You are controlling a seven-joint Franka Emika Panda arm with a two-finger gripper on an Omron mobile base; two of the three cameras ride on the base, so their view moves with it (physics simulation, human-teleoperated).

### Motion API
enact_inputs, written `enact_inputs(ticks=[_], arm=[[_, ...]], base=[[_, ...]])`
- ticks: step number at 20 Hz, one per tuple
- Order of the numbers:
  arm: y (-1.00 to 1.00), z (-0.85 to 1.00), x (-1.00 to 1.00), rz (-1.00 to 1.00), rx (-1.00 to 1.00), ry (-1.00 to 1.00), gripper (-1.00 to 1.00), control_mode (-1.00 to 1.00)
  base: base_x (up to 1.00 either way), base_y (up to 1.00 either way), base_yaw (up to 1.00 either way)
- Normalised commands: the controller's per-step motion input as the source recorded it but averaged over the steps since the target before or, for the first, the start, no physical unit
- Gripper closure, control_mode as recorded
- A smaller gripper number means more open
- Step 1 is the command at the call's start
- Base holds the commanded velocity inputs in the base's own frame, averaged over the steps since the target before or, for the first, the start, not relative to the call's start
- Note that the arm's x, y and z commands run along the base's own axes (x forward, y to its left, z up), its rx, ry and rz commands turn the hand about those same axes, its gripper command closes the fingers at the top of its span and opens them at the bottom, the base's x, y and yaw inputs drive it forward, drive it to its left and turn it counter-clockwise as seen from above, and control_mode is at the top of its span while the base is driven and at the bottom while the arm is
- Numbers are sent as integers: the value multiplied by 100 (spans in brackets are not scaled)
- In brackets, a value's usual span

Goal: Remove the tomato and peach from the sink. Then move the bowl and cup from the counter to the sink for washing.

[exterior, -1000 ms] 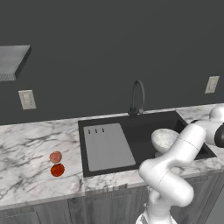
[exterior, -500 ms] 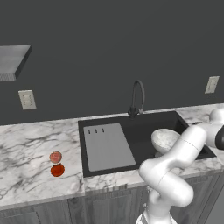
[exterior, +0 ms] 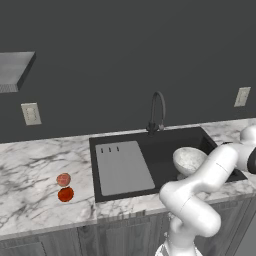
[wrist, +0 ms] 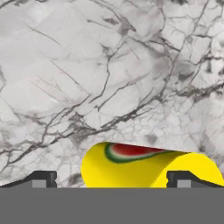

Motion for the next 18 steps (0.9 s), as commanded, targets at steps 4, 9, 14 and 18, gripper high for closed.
enact_inputs(ticks=[4, 9, 14, 18], arm=[[0, -22, -6, 0, 2, 0, -100, -100], [3, -24, -10, 0, 1, 0, -100, -100], [1, -23, -4, 0, 2, 0, -100, -100], [5, -22, 0, 1, 4, 0, -100, -100]], base=[[0, 0, 0], [0, 0, 0], [0, 0, 0], [0, 0, 0]])
